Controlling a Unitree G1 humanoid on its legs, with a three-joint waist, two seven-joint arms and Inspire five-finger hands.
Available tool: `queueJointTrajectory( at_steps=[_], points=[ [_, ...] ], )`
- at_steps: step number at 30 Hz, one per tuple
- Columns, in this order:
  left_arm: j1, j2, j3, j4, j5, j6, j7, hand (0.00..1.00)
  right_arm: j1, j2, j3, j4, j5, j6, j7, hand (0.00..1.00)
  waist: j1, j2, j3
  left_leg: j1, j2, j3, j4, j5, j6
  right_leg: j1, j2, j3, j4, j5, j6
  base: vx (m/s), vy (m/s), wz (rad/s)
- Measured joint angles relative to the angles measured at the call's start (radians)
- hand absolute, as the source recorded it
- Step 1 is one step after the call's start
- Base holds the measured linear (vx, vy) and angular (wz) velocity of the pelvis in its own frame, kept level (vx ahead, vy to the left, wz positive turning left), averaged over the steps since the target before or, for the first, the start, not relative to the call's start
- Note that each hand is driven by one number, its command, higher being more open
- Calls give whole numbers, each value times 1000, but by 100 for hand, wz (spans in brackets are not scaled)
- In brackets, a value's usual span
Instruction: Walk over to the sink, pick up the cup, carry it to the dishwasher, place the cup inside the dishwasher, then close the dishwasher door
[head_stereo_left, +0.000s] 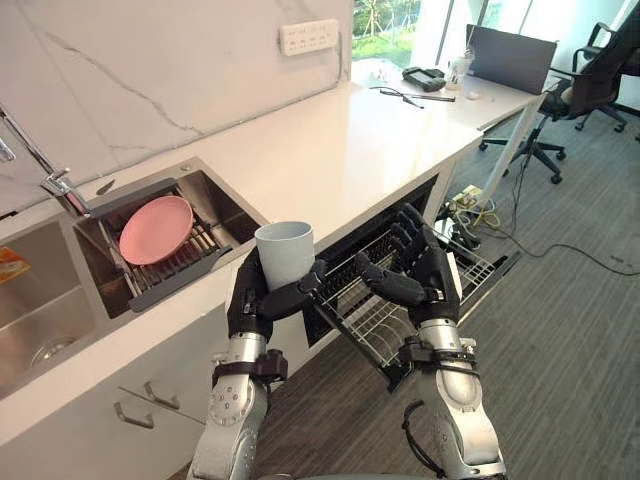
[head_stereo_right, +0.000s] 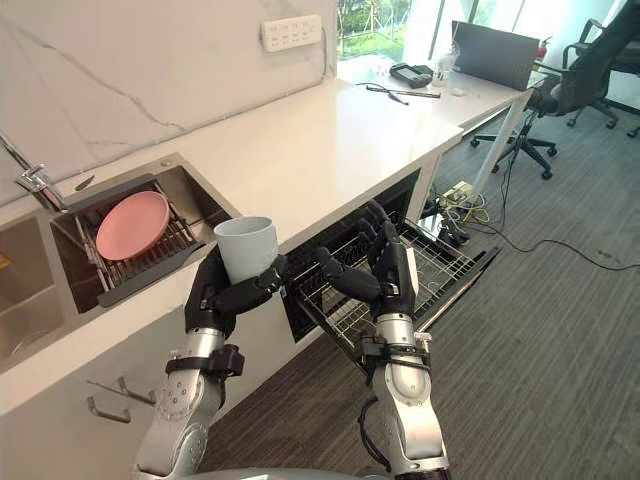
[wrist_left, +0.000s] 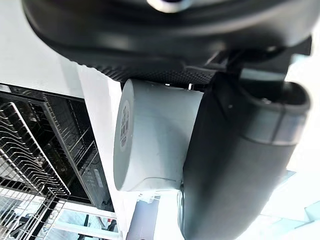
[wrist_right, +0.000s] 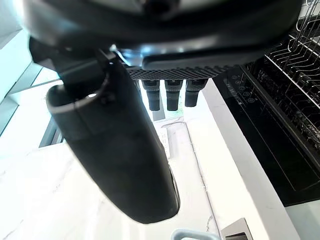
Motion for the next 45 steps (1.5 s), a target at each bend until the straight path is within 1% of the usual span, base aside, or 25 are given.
queueJointTrajectory(
  at_steps=[5,7,12,17,21,32,37,45],
  points=[
    [-26,8,2,59,33,0,9,30,1,-5,22,0,41,-3,25,90,-4,-1,-31,6,-4,9,-19,10,6,1,-2,10,-18,13,2,-20,7,-6],
    [-37,9,1,88,38,1,9,30,1,-8,35,0,60,-6,38,90,-6,-6,-35,7,-5,9,-28,18,6,1,-2,11,-26,21,1,-50,-11,-1],
    [-54,12,-1,123,71,1,9,30,-1,-18,66,0,71,-7,57,90,-6,-11,-38,7,-5,12,-31,26,6,-1,-1,16,-33,30,2,-50,-12,-3],
    [-63,14,-2,131,91,2,9,30,-18,-35,104,0,107,-7,76,90,-7,-16,-42,5,-5,19,-31,27,6,-6,-1,23,-37,35,4,-28,-5,-4],
    [-98,29,-23,184,106,4,8,30,-33,-36,128,0,145,-10,92,90,-6,-21,-65,-5,-5,19,-33,27,7,-11,-1,22,-46,40,3,0,0,0],
    [-137,26,-88,185,111,4,4,30,-61,-43,168,10,150,-12,103,90,-13,-22,-68,-5,-8,11,-59,44,8,-18,-1,14,-46,40,3,-12,-9,2],
    [-137,27,-101,183,131,4,10,30,-61,-44,167,25,145,-31,100,90,-17,-23,-72,-5,-8,9,-62,47,8,-18,-1,12,-45,40,3,0,0,0],
    [-137,27,-118,152,129,12,20,30,-58,-43,164,37,142,-70,95,90,-18,-31,-78,-5,-10,7,-70,53,7,-20,-3,9,-44,39,3,0,0,0]
  ],
)
